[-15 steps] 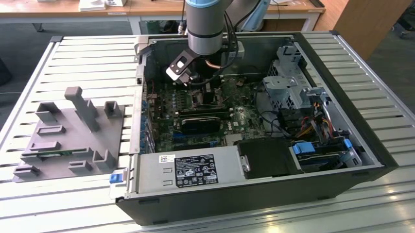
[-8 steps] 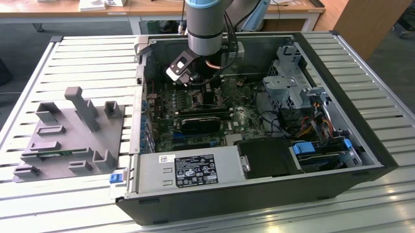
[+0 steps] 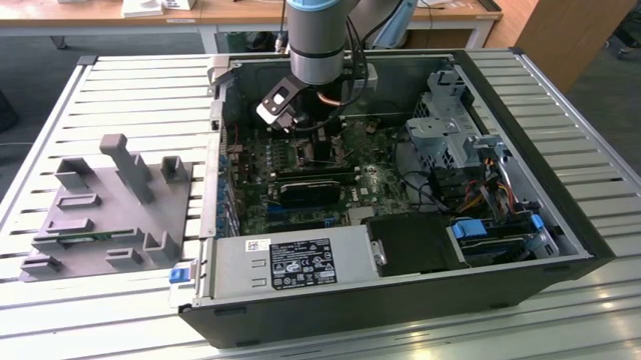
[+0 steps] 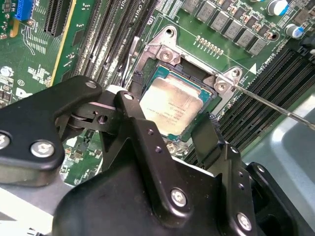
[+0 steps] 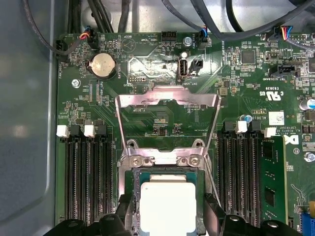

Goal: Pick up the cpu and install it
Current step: 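Place the cpu into insertion slot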

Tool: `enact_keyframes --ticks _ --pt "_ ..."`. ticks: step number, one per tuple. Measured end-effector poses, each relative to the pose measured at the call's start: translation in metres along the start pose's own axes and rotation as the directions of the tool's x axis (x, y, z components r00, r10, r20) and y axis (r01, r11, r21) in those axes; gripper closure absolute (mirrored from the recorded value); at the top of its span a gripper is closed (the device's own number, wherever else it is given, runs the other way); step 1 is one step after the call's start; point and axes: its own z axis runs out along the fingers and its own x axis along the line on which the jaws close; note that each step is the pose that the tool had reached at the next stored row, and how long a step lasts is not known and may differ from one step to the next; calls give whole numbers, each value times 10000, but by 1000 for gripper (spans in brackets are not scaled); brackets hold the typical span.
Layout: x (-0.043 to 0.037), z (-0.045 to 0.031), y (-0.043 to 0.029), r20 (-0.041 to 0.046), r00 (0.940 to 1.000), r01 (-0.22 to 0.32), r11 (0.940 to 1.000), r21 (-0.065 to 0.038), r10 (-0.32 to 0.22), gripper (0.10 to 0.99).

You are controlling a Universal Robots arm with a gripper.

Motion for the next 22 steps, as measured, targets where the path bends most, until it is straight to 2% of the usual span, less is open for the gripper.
enact_keyframes --ticks 14,21,22 --pt "0 -35 2 -1 10000 0 10000 1 0 416" --pt "1 -131 6 0 10000 -1 10000 1 1 427" --pt "1 -145 7 0 10000 0 10000 1 0 490"
